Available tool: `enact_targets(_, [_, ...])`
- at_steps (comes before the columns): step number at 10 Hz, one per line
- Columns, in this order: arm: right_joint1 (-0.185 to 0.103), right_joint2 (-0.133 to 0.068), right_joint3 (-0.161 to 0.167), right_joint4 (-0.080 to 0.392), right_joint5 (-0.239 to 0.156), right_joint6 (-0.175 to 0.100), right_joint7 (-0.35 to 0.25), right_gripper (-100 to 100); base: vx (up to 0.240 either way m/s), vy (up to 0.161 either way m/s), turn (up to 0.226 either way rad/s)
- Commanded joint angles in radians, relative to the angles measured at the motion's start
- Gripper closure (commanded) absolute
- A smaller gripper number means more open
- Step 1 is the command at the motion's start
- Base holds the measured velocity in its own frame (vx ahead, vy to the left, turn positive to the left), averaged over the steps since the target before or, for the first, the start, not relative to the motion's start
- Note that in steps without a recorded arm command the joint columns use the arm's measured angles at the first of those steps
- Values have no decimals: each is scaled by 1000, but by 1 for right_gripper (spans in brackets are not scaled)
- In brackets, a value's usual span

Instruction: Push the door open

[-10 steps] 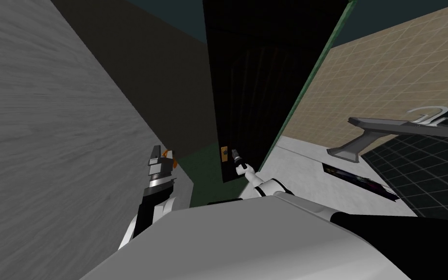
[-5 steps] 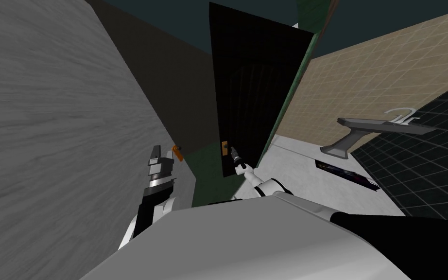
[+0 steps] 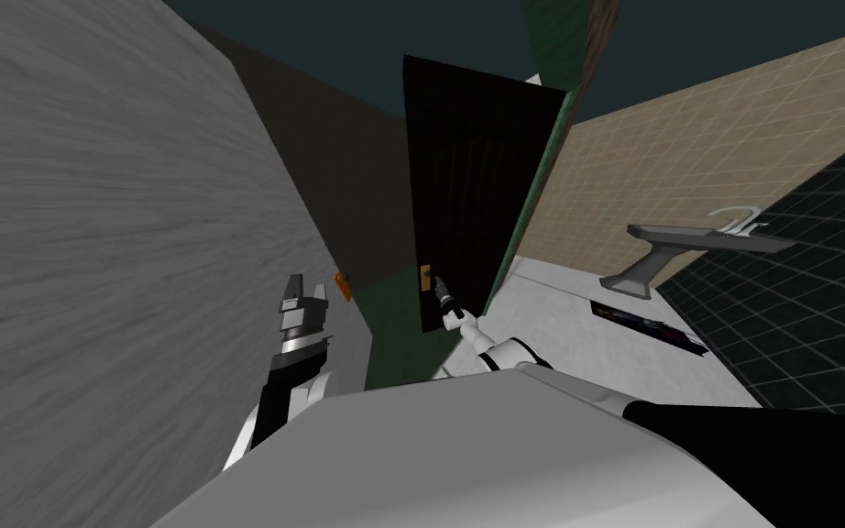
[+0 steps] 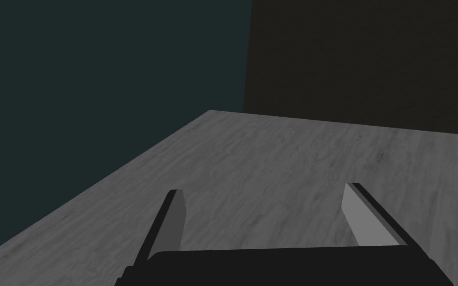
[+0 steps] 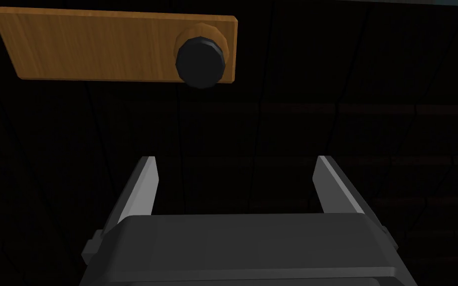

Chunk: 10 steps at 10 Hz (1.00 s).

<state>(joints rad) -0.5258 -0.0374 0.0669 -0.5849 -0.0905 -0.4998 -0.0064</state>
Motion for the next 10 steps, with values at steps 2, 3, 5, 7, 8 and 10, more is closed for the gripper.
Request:
enact_targets(2, [1, -11, -3, 2, -1, -5, 2, -100, 207, 51, 17])
enact_targets(3, [2, -13, -5, 2, -1, -8, 3, -100, 220, 35, 26])
enact_targets(5, [4, -11, -8, 3, -2, -13, 5, -100, 197, 45, 23])
enact_targets(7, [6, 0, -12, 5, -2, -19, 8, -100, 212, 59, 24])
enact_targets(8, [3, -4, -11, 9, -2, -20, 7, -100, 86, 21, 5])
enact_targets(10, [3, -4, -11, 9, -2, -20, 7, 100, -20, -5, 0])
